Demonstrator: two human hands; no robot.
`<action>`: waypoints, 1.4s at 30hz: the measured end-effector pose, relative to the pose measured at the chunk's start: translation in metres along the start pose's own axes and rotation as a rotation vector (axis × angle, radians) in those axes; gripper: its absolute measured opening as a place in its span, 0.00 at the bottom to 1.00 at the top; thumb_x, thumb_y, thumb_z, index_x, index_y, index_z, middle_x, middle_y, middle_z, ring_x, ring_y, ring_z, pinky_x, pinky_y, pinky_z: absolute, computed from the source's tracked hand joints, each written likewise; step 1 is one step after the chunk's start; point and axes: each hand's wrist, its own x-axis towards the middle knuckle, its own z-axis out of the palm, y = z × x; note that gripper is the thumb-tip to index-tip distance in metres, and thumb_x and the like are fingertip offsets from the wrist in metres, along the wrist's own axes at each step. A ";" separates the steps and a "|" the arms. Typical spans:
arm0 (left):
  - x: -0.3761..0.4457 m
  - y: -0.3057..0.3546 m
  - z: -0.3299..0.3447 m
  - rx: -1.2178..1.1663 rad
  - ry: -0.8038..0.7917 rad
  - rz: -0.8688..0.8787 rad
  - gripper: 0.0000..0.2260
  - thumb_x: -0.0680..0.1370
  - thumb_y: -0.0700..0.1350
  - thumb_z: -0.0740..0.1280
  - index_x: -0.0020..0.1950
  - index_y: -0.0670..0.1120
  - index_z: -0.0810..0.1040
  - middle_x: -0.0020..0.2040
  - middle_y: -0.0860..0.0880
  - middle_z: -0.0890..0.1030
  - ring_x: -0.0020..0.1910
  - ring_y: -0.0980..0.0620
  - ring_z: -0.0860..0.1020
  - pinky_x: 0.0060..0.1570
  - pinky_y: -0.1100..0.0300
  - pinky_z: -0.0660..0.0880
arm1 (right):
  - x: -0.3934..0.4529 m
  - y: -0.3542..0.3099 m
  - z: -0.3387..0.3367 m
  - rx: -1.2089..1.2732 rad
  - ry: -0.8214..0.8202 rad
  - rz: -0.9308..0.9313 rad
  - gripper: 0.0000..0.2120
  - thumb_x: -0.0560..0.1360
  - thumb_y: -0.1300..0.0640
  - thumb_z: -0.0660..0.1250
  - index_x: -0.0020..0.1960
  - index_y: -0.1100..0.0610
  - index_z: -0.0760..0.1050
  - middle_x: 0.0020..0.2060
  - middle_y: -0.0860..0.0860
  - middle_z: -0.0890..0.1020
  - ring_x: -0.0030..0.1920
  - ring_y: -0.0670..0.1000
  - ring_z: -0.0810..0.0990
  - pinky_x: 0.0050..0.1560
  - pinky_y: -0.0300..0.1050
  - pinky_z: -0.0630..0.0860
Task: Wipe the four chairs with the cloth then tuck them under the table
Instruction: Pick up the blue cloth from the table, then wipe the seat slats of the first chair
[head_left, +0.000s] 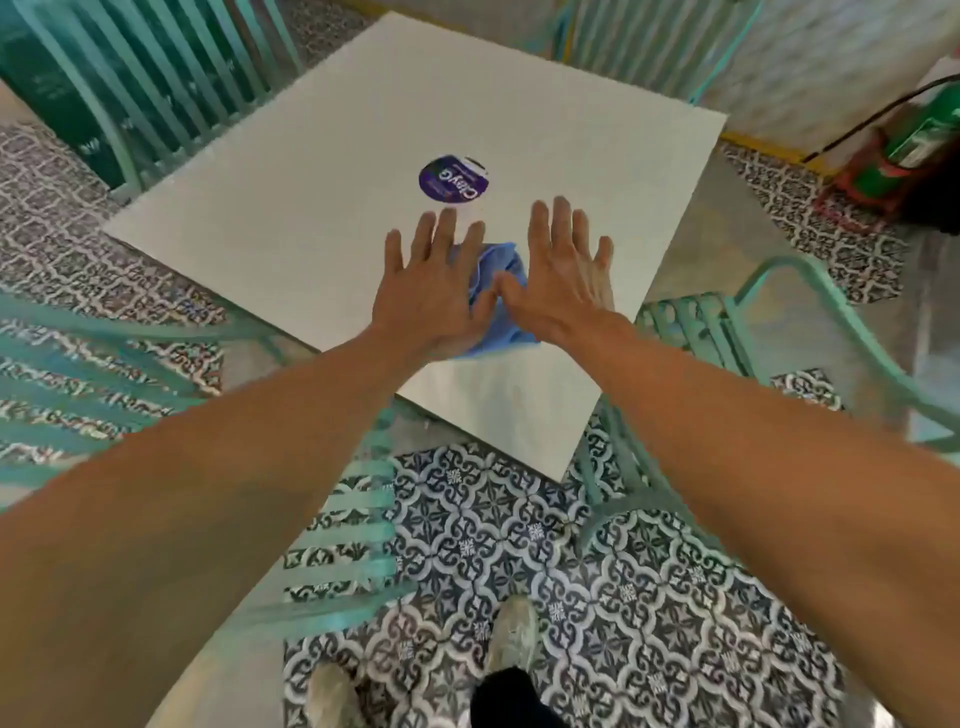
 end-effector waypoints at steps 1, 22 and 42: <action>-0.004 -0.007 0.010 0.013 -0.041 -0.025 0.32 0.80 0.62 0.48 0.80 0.46 0.52 0.79 0.41 0.52 0.78 0.40 0.51 0.72 0.37 0.50 | 0.000 -0.008 0.012 -0.001 -0.029 0.003 0.39 0.76 0.40 0.57 0.78 0.58 0.47 0.77 0.58 0.49 0.76 0.61 0.49 0.71 0.65 0.52; -0.102 -0.133 0.081 -0.163 -0.184 -0.075 0.35 0.78 0.52 0.62 0.80 0.45 0.48 0.80 0.39 0.49 0.78 0.39 0.48 0.75 0.42 0.51 | -0.030 -0.141 0.125 0.048 -0.100 0.070 0.09 0.72 0.59 0.63 0.49 0.59 0.78 0.49 0.60 0.77 0.50 0.64 0.76 0.40 0.48 0.68; -0.293 -0.413 0.232 0.010 -0.558 -0.378 0.27 0.75 0.47 0.64 0.74 0.44 0.64 0.70 0.41 0.70 0.70 0.41 0.66 0.69 0.43 0.62 | -0.057 -0.321 0.320 0.611 -0.131 0.207 0.21 0.78 0.57 0.62 0.71 0.55 0.70 0.60 0.57 0.78 0.59 0.57 0.76 0.52 0.42 0.69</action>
